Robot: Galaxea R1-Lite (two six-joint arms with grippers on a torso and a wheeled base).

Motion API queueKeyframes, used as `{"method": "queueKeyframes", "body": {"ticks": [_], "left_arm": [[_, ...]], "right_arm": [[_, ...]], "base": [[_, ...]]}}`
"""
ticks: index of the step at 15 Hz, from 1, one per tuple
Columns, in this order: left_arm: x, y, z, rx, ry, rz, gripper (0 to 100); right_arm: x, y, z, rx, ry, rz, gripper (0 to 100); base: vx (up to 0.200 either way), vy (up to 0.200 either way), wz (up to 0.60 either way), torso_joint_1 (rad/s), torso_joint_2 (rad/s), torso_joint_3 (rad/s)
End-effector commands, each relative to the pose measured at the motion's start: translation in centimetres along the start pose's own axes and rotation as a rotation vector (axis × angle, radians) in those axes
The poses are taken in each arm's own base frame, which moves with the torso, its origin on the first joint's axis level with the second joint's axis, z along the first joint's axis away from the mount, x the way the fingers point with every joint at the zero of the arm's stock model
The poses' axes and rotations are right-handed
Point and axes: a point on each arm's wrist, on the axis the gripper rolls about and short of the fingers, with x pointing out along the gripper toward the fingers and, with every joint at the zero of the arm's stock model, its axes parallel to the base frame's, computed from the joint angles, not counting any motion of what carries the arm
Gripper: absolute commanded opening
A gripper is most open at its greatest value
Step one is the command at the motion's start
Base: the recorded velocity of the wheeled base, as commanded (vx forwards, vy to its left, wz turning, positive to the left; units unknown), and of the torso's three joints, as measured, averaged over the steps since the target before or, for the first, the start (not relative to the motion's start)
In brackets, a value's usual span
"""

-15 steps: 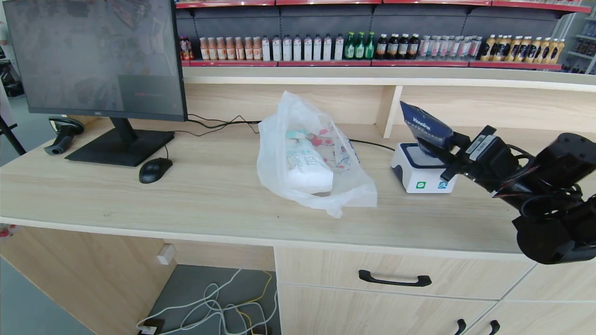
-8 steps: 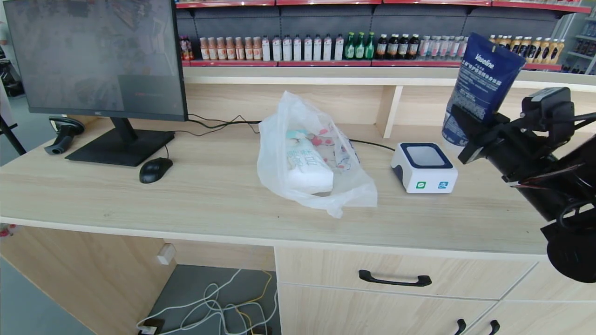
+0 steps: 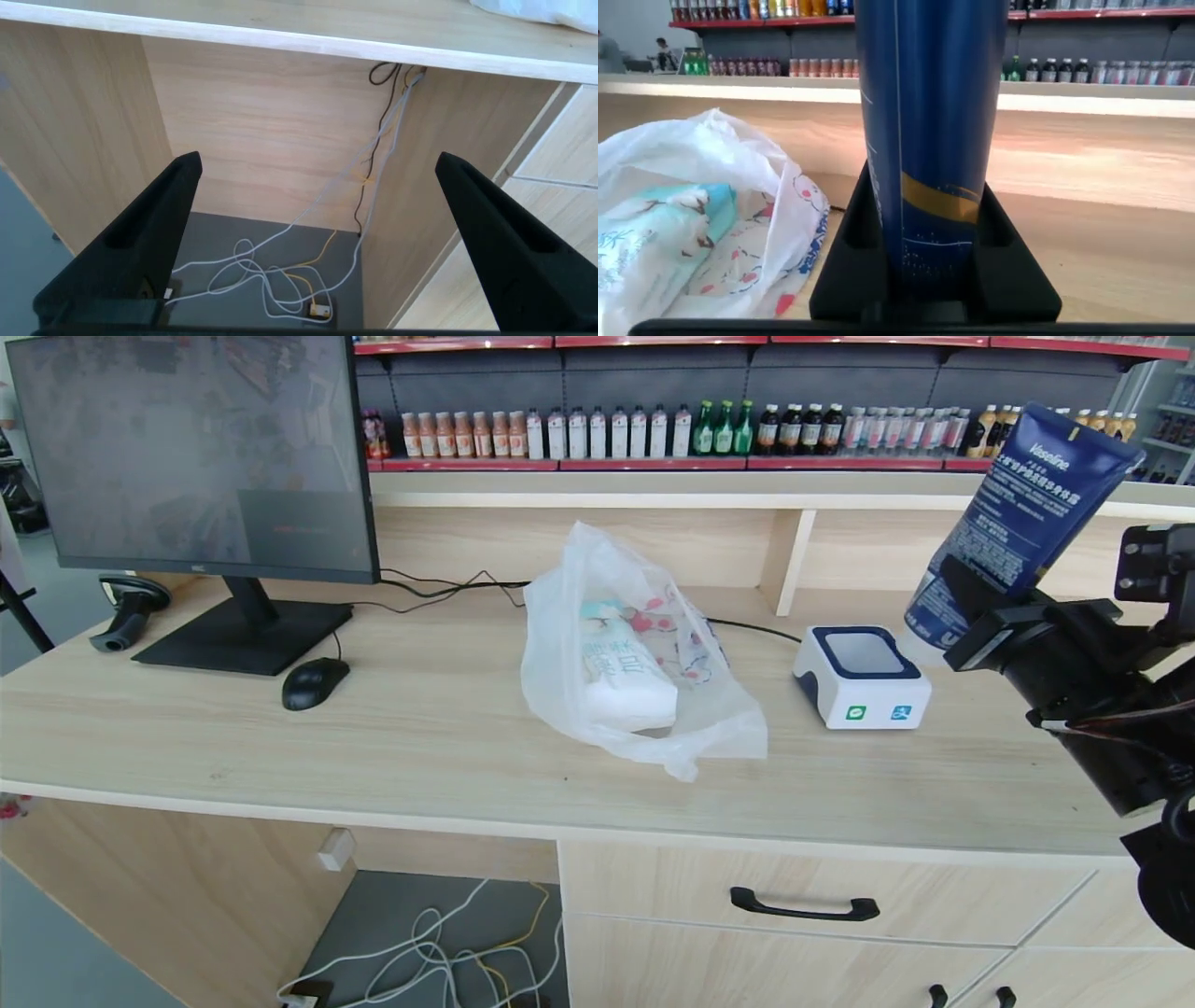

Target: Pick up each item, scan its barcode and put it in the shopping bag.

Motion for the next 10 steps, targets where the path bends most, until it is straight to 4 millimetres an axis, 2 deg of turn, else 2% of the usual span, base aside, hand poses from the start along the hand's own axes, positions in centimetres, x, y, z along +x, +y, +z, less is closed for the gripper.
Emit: {"method": "queueKeyframes", "body": {"ticks": [1, 7, 10], "left_arm": [[0.00, 0.00, 0.00, 0.000, 0.000, -0.001, 100], [0.00, 0.00, 0.00, 0.001, 0.000, -0.001, 100], [0.00, 0.00, 0.00, 0.001, 0.000, -0.001, 100]], "right_arm": [[0.05, 0.11, 0.18, 0.006, -0.009, 0.005, 0], [0.13, 0.14, 0.39, 0.006, -0.019, 0.006, 0], [-0.17, 0.12, 0.80, 0.006, -0.026, 0.006, 0]], "base": [[0.000, 0.200, 0.00, 0.017, 0.01, 0.002], [0.000, 0.200, 0.00, 0.003, 0.00, 0.002], [0.000, 0.000, 0.00, 0.000, 0.00, 0.000]]}}
